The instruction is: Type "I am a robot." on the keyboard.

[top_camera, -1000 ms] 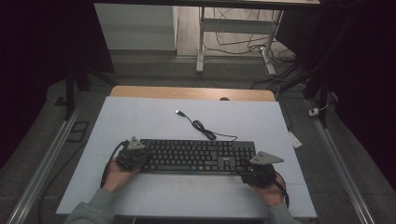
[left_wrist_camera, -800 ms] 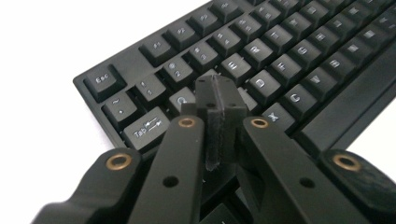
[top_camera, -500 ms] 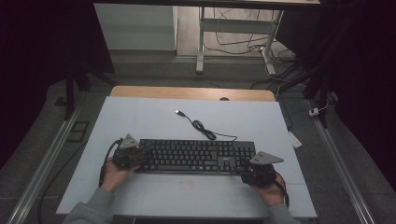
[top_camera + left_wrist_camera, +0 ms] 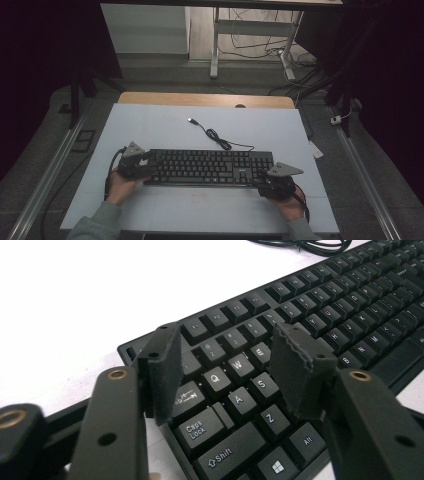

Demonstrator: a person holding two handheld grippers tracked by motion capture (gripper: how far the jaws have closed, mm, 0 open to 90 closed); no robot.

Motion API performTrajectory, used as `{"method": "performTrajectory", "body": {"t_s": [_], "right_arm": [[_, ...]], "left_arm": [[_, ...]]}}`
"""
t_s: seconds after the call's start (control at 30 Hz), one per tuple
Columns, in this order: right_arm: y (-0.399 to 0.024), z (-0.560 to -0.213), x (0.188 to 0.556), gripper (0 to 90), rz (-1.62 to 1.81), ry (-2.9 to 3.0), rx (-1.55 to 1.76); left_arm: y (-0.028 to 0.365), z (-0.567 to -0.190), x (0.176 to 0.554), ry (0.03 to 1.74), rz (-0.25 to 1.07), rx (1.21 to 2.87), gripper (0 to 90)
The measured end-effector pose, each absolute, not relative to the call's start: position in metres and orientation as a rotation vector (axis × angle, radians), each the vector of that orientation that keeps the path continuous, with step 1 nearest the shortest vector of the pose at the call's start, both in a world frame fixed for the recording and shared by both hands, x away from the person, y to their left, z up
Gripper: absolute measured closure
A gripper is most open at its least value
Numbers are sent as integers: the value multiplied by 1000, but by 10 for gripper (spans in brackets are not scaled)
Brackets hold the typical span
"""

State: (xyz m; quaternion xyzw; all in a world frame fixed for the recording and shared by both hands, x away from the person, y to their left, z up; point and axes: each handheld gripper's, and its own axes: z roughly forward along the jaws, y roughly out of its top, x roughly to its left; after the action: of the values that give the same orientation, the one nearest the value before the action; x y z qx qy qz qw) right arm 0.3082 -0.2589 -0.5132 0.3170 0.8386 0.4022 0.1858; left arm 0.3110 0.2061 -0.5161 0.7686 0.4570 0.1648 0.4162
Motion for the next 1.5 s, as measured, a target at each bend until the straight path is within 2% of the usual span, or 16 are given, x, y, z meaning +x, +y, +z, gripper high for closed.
{"method": "performTrajectory", "body": {"t_s": [0.33, 0.93, 1.33, 1.5], "right_arm": [[-259, -514, 309, 449, 1127, 2363, 891], [-259, -514, 308, 448, 1125, 2365, 887], [-259, -514, 309, 447, 1127, 2366, 888], [-259, -514, 309, 447, 1126, 2365, 889]], "left_arm": [[202, -518, 313, 1152, 374, 1964, 378], [182, -513, 305, 1048, 318, 1980, 362], [168, -513, 300, 989, 290, 2005, 373], [164, -514, 298, 943, 274, 2015, 459]]}}
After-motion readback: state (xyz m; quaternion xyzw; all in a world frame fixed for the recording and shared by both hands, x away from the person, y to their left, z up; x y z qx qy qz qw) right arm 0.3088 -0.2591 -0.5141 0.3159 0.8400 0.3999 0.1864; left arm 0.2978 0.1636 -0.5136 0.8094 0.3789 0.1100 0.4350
